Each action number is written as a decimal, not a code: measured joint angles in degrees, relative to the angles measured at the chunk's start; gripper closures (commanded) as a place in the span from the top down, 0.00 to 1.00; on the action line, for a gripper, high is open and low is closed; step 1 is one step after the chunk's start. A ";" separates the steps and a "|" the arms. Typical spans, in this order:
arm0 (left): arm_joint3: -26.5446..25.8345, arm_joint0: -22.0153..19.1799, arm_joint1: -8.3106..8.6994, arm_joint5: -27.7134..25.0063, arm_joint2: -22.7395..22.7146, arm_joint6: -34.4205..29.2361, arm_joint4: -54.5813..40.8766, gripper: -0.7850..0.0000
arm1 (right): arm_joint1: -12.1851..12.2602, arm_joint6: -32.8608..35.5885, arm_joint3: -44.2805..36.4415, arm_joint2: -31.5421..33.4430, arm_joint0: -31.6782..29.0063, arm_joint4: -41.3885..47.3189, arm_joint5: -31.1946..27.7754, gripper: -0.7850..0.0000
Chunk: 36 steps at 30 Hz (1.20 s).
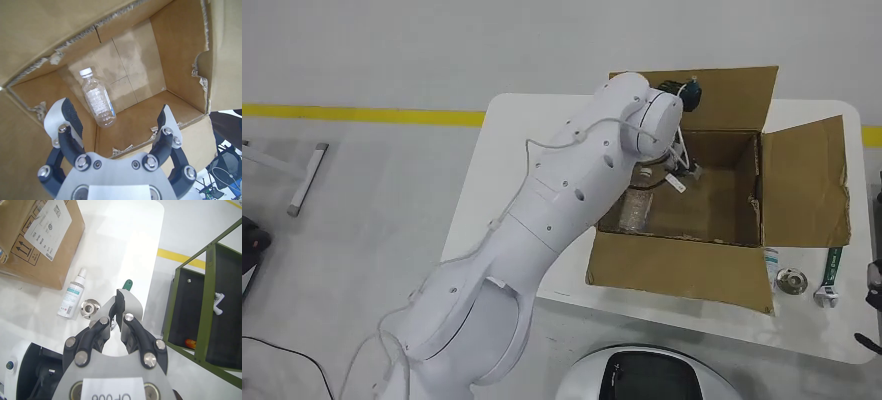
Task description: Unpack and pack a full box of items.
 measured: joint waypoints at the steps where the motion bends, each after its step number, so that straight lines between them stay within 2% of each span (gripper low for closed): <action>1: -2.27 0.68 1.14 0.80 -1.64 -0.61 0.76 1.00 | 0.00 0.00 0.00 0.01 0.00 0.04 0.00 0.00; 3: -6.82 2.30 3.02 2.20 -4.45 -1.39 2.31 1.00 | 0.00 0.00 0.00 0.02 0.01 0.07 0.00 0.00; 6: -17.13 6.68 6.54 4.30 -9.78 -3.99 6.75 1.00 | 0.00 0.00 0.02 0.00 0.03 0.10 0.00 0.00; 10: -34.71 15.19 11.25 6.51 -18.22 -9.99 15.72 1.00 | 0.10 2.45 0.19 -0.86 -0.03 1.08 -0.75 0.00; 13: -45.29 20.68 13.46 6.13 -23.41 -13.63 21.27 1.00 | 0.14 6.43 -0.60 -2.04 -0.31 2.51 0.19 0.00; 15: -49.54 22.97 14.28 5.66 -25.54 -14.79 23.08 1.00 | 0.15 8.61 -1.13 -3.06 -0.51 2.68 1.09 0.06; 16: -51.55 24.02 14.71 5.60 -26.69 -14.86 23.94 1.00 | 0.13 9.96 -1.39 -3.93 -0.54 3.39 1.82 0.19; 17: -52.73 24.62 15.01 5.55 -27.46 -14.83 24.45 1.00 | 0.13 10.91 -1.59 -4.49 -0.52 3.75 2.45 0.39; 19: -54.40 25.70 15.62 5.28 -28.77 -14.75 25.59 1.00 | 0.10 12.58 -2.16 -5.83 -0.33 4.51 3.95 0.49; 21: -55.17 26.39 16.07 5.18 -29.67 -14.74 26.28 1.00 | 0.09 13.26 -2.59 -6.76 -0.09 4.53 5.39 0.91; 22: -55.54 26.79 16.34 5.16 -30.20 -14.74 26.58 1.00 | 0.06 13.37 -2.85 -7.38 0.12 4.44 6.47 1.00; 29: -56.21 28.11 17.39 5.40 -32.10 -14.74 27.41 1.00 | -0.01 13.15 -2.71 -10.19 2.40 5.52 11.53 1.00; 33: -56.20 28.10 17.38 5.39 -32.06 -14.75 27.42 1.00 | 0.13 12.85 -1.80 -12.63 4.61 3.36 13.07 0.93; 34: -56.20 28.10 17.38 5.39 -32.06 -14.75 27.42 1.00 | 0.17 12.73 -1.24 -13.75 5.38 2.55 13.58 0.86; 36: -56.20 28.09 17.38 5.39 -32.06 -14.75 27.41 1.00 | 0.21 12.72 -0.28 -15.52 6.51 1.61 14.33 0.82</action>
